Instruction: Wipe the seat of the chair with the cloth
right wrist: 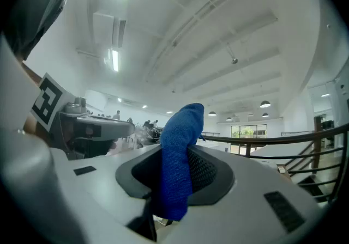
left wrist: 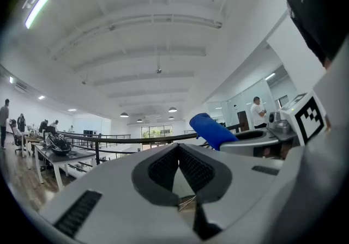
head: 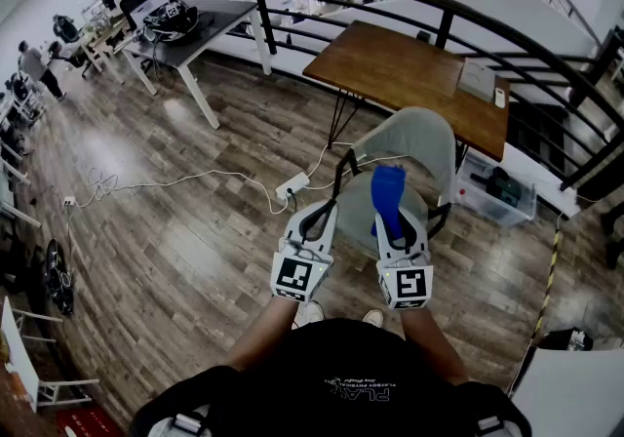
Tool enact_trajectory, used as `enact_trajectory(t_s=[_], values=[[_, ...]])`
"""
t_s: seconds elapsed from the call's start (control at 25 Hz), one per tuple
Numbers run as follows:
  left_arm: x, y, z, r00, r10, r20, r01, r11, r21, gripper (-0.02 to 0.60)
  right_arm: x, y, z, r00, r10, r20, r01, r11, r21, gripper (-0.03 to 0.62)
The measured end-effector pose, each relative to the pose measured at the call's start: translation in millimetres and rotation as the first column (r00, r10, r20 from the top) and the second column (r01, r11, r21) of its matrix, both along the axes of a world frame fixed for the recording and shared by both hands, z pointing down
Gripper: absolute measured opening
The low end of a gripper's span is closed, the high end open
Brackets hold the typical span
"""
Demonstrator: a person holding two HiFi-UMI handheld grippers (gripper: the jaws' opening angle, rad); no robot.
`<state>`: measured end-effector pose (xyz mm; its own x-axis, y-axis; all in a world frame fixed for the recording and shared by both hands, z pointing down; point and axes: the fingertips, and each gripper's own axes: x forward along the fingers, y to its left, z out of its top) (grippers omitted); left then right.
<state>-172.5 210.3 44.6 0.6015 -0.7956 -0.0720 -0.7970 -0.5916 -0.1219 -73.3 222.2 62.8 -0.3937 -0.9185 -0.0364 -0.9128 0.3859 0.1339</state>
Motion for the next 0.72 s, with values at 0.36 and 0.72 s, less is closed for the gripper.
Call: enact_trajectory(t_s=[0.36,0.72], values=[[-13.5,-3.8,6.8,1.000,0.000,-0.007,0.000,1.000,-0.022,0.006,-13.9,-4.2,8.3,1.000,-0.002,-0.013,0.002,1.000,-0.015,0.114],[-43.7,-6.6,13.7,1.000,0.000,-0.022,0.000,0.999,-0.040,0.006,-40.4,-1.5,0.3,0.999,-0.025,0.048,0.024,0.999,0.033,0.114]])
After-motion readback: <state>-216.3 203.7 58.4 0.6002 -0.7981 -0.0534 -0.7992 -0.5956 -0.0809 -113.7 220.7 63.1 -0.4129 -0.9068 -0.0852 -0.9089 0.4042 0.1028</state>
